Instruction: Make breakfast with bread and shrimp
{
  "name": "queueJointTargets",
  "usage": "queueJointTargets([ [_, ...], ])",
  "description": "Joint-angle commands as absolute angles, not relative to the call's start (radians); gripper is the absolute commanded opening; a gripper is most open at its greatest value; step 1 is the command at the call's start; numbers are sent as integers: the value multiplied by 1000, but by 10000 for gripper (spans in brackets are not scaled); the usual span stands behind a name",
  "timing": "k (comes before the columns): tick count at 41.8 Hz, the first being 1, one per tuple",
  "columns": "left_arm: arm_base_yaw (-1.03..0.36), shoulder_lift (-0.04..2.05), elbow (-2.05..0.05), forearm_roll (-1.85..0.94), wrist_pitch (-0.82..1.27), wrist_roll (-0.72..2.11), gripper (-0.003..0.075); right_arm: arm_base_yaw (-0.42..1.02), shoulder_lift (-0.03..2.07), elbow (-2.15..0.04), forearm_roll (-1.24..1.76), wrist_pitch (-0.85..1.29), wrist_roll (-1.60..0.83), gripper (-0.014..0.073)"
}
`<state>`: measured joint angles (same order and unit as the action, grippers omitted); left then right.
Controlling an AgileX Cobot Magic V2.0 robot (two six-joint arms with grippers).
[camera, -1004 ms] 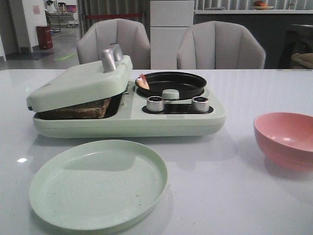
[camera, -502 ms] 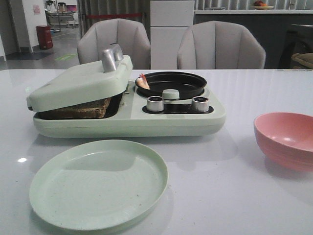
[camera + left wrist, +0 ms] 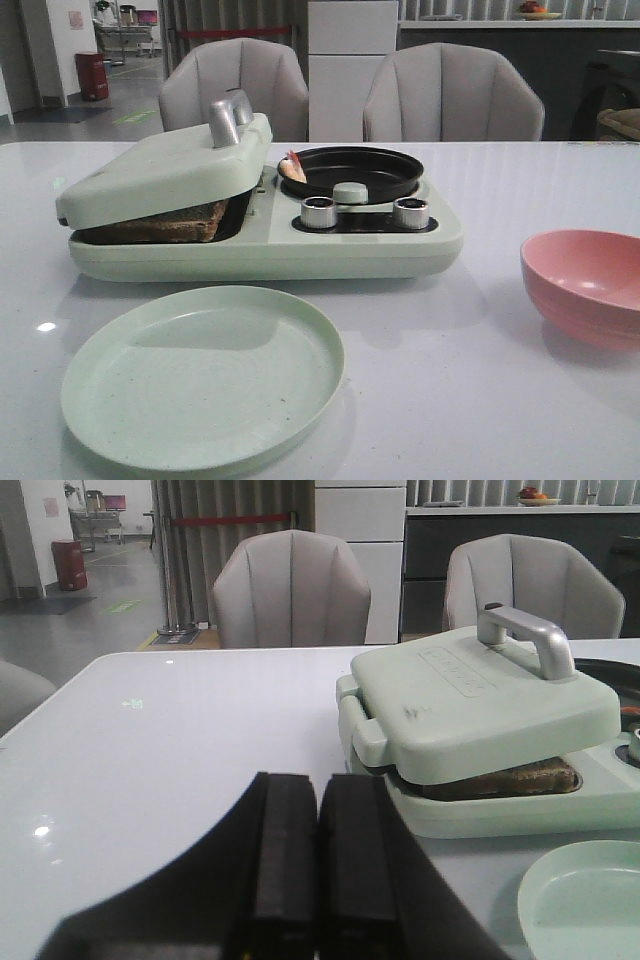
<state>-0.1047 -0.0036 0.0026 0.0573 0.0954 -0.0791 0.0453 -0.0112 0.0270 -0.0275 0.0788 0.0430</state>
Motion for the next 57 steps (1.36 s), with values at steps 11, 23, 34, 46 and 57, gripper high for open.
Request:
queueJointTargets([
  [11, -110, -21, 32, 52, 8, -82, 102, -3, -32, 11, 97, -29, -115, 45],
  [23, -110, -21, 32, 52, 8, -82, 101, -8, -32, 11, 92, -55, -34, 45],
  [34, -110, -21, 32, 52, 8, -82, 102, -8, -32, 11, 83, -59, -37, 45],
  [46, -110, -21, 32, 52, 8, -82, 102, -8, -31, 11, 84, -58, -37, 45],
  [57, -110, -21, 32, 52, 8, -82, 102, -8, -31, 11, 84, -58, -37, 45],
])
